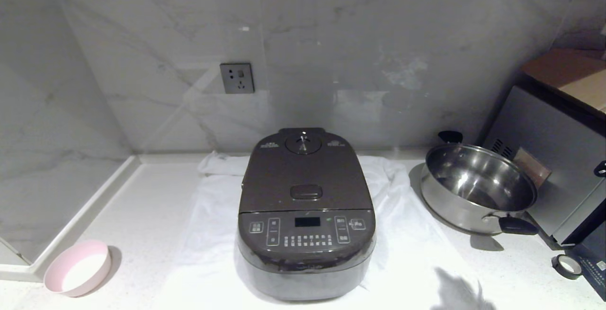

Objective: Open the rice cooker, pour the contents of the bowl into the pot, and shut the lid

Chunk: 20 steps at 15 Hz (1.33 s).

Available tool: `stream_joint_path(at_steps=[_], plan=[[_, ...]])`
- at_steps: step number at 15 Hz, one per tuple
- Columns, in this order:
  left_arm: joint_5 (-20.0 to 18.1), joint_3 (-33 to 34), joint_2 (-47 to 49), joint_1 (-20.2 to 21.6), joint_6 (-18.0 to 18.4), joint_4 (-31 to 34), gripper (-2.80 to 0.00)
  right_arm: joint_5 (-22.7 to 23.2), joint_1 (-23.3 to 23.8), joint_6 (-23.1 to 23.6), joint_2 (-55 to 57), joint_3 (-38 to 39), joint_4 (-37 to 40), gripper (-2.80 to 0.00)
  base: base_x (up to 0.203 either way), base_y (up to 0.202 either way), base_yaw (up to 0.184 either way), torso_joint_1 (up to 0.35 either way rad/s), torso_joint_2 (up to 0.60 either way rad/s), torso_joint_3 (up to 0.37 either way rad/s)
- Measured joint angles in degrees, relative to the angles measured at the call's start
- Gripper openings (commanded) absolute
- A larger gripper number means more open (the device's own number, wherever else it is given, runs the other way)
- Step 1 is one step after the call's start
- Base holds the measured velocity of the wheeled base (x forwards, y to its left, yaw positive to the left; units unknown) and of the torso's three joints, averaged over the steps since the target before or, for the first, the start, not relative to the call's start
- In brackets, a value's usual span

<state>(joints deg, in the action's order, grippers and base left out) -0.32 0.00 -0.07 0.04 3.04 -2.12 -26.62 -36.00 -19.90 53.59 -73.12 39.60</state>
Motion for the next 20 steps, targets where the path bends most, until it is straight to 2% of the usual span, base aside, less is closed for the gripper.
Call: stream_joint_path(at_steps=[2,6,8,13,20], plan=[[0.11,0.00,0.00,-0.04,-0.20,-0.05,-2.80,0.00,7.62,3.53,-4.36,0.44,2.24,-2.80,0.000,0.000,0.000,0.000,0.00,0.000],[0.39,0.00,0.00,-0.04,-1.84,-0.12,-2.80,0.50,23.87,13.39,-11.85,1.40,3.07,-2.80,0.000,0.000,0.000,0.000,0.00,0.000],[0.42,0.00,0.00,-0.04,-2.13,-0.11,-2.80,0.88,29.25,17.70,-16.36,2.77,3.03,-2.80,0.000,0.000,0.000,0.000,0.00,0.000],[0.39,0.00,0.00,-0.11,-2.38,-0.13,-2.80,4.44,35.20,23.90,-29.88,12.30,2.24,-2.80,0.000,0.000,0.000,0.000,0.00,0.000],[0.38,0.00,0.00,-0.14,-3.01,-0.16,-2.80,22.53,36.27,24.86,-48.29,29.45,-5.60,-2.80,0.000,0.000,0.000,0.000,0.00,0.000]])
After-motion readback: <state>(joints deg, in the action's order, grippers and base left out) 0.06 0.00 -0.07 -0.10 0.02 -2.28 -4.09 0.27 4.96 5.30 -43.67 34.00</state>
